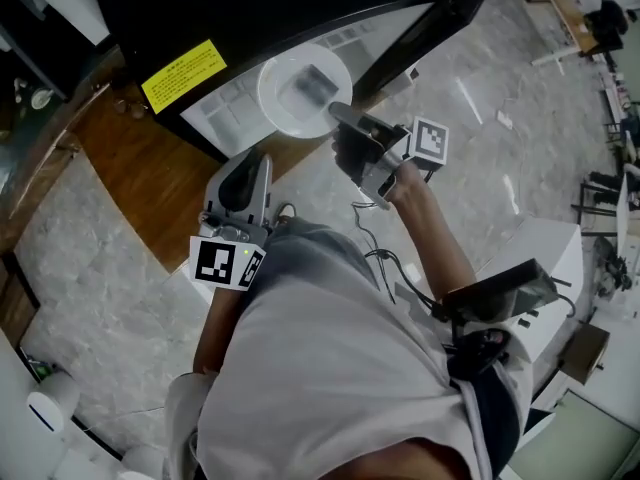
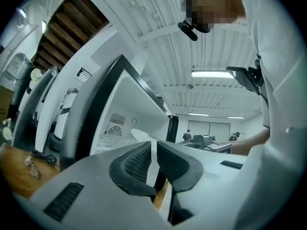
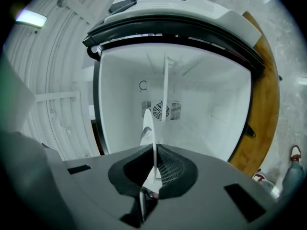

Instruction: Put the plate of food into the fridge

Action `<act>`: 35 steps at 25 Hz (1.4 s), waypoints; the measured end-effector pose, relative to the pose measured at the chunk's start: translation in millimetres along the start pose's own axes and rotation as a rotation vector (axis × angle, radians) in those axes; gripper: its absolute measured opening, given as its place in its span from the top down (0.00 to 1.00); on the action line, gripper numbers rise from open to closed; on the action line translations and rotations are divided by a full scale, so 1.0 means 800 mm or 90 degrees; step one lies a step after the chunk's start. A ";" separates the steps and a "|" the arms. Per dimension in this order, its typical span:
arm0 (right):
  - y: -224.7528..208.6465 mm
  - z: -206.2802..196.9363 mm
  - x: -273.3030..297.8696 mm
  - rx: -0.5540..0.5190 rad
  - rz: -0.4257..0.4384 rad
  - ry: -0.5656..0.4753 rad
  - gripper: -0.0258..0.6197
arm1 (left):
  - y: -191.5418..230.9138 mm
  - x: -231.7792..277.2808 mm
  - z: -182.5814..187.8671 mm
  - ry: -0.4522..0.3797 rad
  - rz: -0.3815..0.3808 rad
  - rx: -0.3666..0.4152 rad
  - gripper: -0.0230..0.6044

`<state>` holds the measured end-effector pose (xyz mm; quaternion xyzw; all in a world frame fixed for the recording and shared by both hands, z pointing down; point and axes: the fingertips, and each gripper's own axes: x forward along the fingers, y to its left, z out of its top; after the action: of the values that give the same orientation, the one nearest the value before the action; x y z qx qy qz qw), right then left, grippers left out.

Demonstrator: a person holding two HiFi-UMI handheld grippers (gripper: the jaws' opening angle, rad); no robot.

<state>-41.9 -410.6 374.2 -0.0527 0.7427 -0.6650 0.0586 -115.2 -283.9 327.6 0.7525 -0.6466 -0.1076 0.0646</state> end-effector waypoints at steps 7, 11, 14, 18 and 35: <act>-0.017 0.037 0.044 0.016 -0.068 -0.016 0.92 | -0.039 0.055 -0.010 0.012 -0.052 0.060 0.89; -0.017 0.041 0.062 0.026 -0.076 -0.017 0.92 | -0.047 0.095 -0.028 0.046 -0.036 0.160 0.89; -0.011 0.045 0.070 0.026 -0.080 -0.022 0.92 | -0.032 0.116 -0.044 0.103 0.025 0.184 0.89; 0.001 0.051 0.077 -0.007 -0.086 -0.011 0.91 | -0.031 0.137 -0.049 0.114 0.025 0.179 0.89; 0.020 0.052 0.083 -0.153 -0.077 0.057 0.75 | 0.026 0.188 -0.047 0.113 0.068 0.148 0.92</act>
<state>-100.9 -460.3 352.9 -0.0744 0.8142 -0.5753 -0.0216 -104.7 -436.8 357.0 0.7261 -0.6854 0.0388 0.0395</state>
